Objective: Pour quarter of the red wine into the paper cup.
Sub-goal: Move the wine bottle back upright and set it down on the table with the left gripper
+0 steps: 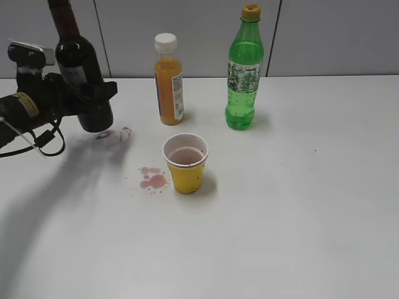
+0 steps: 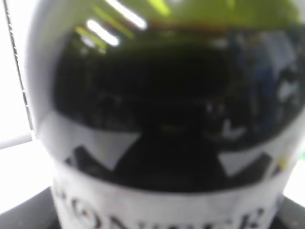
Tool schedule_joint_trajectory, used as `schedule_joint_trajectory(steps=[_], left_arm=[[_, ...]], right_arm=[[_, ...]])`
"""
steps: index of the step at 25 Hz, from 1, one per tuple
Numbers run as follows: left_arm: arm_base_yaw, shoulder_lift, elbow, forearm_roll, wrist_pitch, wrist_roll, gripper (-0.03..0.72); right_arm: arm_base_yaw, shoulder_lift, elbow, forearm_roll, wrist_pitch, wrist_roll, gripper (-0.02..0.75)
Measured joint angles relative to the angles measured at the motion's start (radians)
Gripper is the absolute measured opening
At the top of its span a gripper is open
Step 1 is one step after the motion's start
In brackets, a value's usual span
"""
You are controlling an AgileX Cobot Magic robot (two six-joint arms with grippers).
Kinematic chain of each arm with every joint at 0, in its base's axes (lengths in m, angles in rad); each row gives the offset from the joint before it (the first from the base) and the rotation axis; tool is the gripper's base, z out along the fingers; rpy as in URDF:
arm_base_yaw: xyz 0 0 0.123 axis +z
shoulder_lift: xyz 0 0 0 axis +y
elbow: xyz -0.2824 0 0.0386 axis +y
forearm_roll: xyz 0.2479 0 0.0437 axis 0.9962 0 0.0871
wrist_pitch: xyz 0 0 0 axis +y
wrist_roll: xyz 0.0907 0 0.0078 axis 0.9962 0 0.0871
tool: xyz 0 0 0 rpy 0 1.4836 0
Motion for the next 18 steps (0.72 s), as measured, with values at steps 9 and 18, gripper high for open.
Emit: schedule_joint_trajectory(steps=[9, 18], left_arm=[[0.0, 0.148, -0.131, 0.0, -0.023, 0.049, 0.529], [0.0, 0.188, -0.134, 0.007, -0.042, 0.077, 0.529]], right_arm=[[0.0, 0.0, 0.0, 0.0, -0.001, 0.0, 0.585], [0.0, 0.0, 0.0, 0.0, -0.001, 0.0, 0.585]])
